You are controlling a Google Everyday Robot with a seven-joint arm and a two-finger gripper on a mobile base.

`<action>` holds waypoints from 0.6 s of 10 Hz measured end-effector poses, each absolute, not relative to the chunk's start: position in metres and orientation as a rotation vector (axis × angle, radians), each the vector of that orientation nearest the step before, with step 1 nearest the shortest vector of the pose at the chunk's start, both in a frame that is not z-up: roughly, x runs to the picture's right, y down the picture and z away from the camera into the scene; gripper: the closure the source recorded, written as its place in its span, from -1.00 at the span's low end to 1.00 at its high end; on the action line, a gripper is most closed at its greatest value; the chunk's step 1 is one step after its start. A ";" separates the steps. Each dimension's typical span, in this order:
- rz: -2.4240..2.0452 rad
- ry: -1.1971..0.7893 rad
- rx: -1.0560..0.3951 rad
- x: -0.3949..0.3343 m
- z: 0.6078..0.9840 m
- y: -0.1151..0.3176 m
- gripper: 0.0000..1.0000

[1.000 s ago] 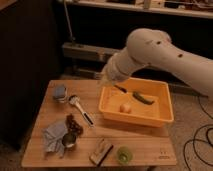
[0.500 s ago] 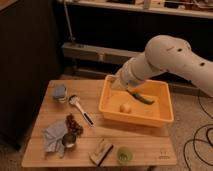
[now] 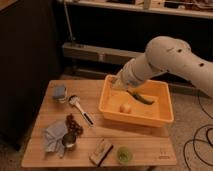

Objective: Place fork in tray

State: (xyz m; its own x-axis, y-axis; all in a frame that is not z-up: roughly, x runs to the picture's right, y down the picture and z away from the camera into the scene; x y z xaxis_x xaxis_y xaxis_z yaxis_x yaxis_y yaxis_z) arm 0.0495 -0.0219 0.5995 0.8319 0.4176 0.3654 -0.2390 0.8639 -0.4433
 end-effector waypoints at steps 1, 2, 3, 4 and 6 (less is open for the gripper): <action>0.368 -0.462 -0.392 0.059 0.616 -0.022 1.00; 0.381 -0.457 -0.388 0.073 0.633 -0.025 1.00; 0.402 -0.454 -0.384 0.091 0.647 -0.030 1.00; 0.418 -0.454 -0.381 0.106 0.656 -0.034 1.00; 0.463 -0.459 -0.373 0.139 0.672 -0.034 1.00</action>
